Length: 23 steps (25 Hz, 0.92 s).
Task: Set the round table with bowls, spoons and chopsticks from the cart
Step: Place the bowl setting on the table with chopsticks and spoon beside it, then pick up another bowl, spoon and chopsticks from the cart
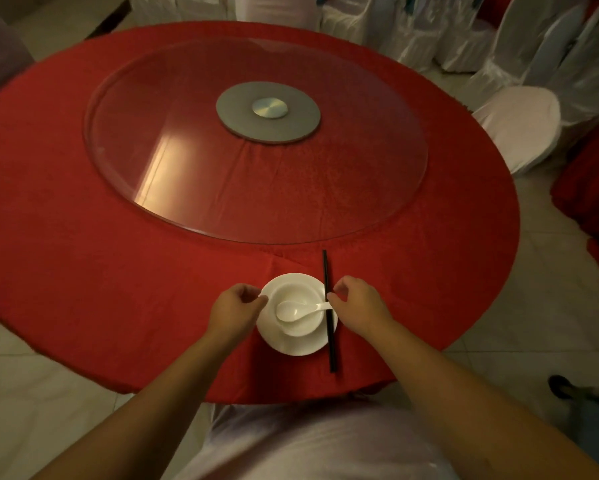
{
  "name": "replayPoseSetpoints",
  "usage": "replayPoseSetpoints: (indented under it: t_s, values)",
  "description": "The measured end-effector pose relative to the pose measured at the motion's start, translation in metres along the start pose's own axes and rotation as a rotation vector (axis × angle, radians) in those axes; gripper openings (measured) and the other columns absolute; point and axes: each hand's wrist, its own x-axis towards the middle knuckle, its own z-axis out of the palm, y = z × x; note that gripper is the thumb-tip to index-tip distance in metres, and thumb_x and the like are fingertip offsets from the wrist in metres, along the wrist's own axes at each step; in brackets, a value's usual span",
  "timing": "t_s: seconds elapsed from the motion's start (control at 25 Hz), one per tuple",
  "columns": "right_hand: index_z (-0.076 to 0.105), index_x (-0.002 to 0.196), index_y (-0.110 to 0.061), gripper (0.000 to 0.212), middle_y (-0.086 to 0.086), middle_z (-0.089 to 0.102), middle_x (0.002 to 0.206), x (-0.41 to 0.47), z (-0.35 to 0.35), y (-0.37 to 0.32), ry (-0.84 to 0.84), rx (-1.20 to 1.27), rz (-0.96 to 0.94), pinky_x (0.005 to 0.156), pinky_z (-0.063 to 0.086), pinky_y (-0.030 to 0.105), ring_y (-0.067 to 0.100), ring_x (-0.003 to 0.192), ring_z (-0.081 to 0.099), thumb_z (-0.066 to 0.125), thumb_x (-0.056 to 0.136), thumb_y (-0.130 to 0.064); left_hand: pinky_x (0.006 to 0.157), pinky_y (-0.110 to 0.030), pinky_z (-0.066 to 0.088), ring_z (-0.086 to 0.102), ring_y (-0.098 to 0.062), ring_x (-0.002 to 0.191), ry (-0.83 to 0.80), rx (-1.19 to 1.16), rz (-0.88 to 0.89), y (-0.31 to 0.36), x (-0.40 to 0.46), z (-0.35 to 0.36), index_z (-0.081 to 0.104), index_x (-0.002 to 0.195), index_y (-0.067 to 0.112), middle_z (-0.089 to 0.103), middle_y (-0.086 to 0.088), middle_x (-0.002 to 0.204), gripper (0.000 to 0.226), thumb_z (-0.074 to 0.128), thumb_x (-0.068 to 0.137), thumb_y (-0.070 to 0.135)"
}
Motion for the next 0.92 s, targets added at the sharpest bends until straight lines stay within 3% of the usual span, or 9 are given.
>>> replayPoseSetpoints:
  t_s: [0.16, 0.36, 0.64, 0.92]
  values:
    - [0.067, 0.107, -0.019, 0.024, 0.001, 0.065, 0.108, -0.027, -0.024, 0.011, 0.041, -0.031, -0.017, 0.083, 0.052, 0.035, 0.02, 0.099, 0.062, 0.065, 0.09, -0.036, 0.072, -0.027, 0.049, 0.066, -0.008, 0.087, -0.178, 0.303, 0.288, 0.038, -0.001, 0.0, 0.073, 0.101, 0.024, 0.071, 0.012, 0.096, 0.016, 0.072, 0.089, 0.034]
    - [0.067, 0.106, -0.019, 0.025, 0.005, 0.066, 0.107, -0.077, -0.072, 0.042, 0.16, -0.13, 0.005, 0.088, 0.052, 0.039, 0.025, 0.102, 0.062, 0.063, 0.09, -0.038, 0.079, -0.032, 0.052, 0.066, -0.017, 0.096, -0.322, 0.65, 0.712, 0.098, -0.015, 0.04, 0.072, 0.105, 0.02, 0.068, 0.003, 0.106, 0.02, 0.069, 0.091, 0.033]
    - [0.07, 0.099, -0.018, 0.022, 0.005, 0.065, 0.103, -0.161, -0.168, 0.131, 0.382, -0.195, 0.17, 0.082, 0.051, 0.035, 0.026, 0.1, 0.059, 0.06, 0.092, -0.036, 0.085, -0.034, 0.05, 0.065, -0.025, 0.103, -0.464, 0.751, 1.126, 0.203, -0.093, 0.164, 0.071, 0.11, 0.022, 0.068, -0.003, 0.11, 0.029, 0.064, 0.091, 0.042]
    - [0.069, 0.095, -0.018, 0.024, 0.005, 0.064, 0.1, -0.283, -0.257, 0.286, 0.537, -0.18, 0.4, 0.079, 0.052, 0.039, 0.026, 0.099, 0.059, 0.058, 0.094, -0.04, 0.079, -0.031, 0.048, 0.068, -0.023, 0.093, -0.623, 0.75, 1.346, 0.283, -0.231, 0.333, 0.073, 0.099, 0.02, 0.07, -0.001, 0.098, 0.023, 0.068, 0.088, 0.039]
